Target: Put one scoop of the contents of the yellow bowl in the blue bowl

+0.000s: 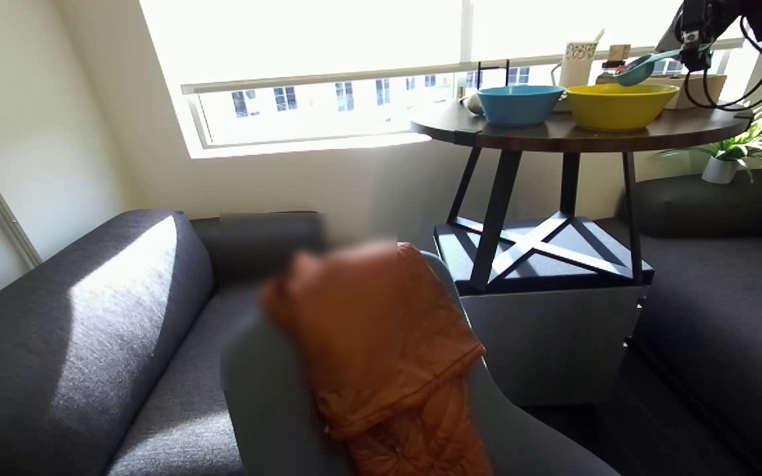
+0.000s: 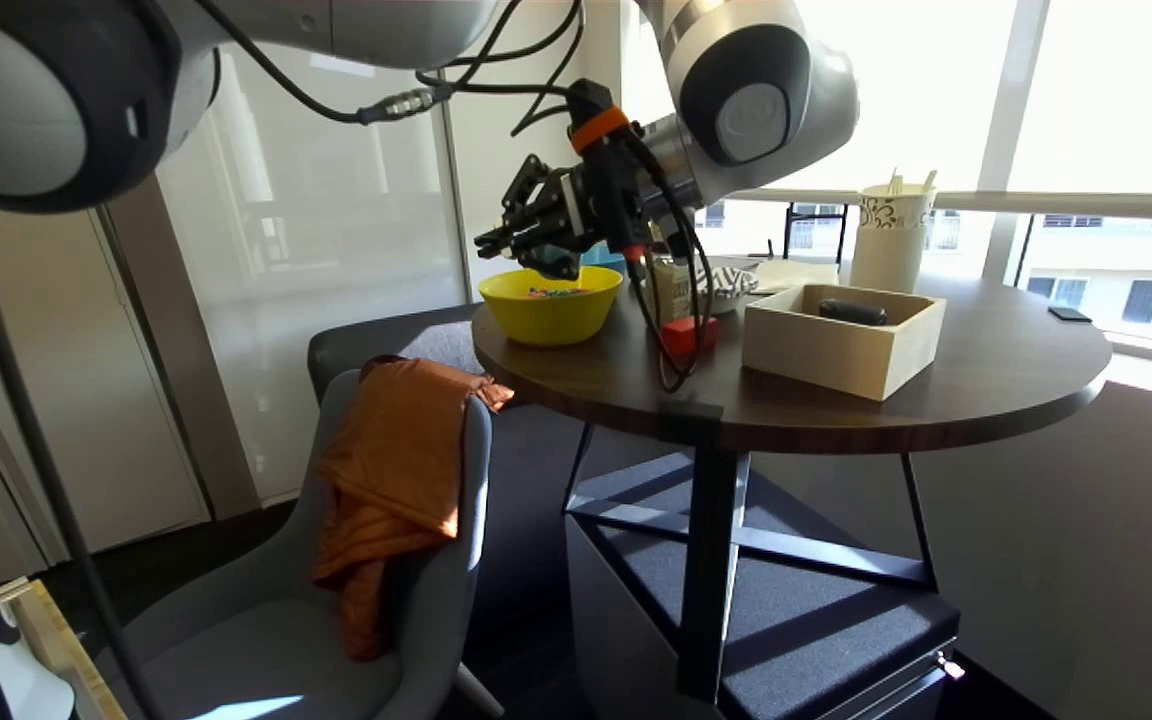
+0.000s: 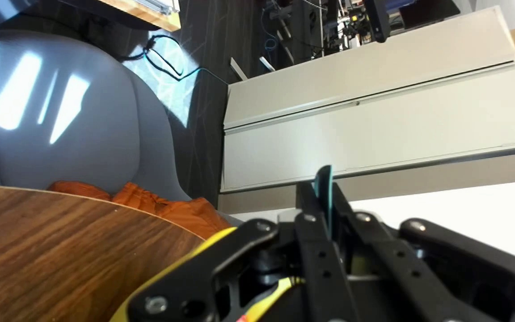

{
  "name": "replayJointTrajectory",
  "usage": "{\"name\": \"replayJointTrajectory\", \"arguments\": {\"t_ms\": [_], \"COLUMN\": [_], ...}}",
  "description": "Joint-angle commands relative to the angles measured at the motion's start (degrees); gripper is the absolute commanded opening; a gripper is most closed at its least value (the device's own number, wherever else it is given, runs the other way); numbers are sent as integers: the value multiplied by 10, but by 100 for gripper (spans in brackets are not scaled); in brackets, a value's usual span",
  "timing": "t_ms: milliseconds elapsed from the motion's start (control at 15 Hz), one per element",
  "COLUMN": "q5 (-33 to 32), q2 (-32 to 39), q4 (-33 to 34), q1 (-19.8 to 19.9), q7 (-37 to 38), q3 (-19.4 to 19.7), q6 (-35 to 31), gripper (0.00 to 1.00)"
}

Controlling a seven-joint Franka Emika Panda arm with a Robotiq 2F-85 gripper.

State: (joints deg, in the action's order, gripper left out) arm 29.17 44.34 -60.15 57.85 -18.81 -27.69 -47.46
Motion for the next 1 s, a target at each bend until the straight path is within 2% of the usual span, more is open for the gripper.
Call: {"name": "replayJointTrajectory", "arguments": {"t_ms": [0,200,467,667,933], "q5": [33,57,88,93,93], "q2": [49,66,54,47,47], "q4": [44,83,143,178,205], "q1": [52,71,64,49,10], "q7": [66,94,101,110,158], "q3": [-94,-135,-139,-148,-162], "q6": [0,-1,-2,-12,-11], "gripper": [2,2,2,2,2]}}
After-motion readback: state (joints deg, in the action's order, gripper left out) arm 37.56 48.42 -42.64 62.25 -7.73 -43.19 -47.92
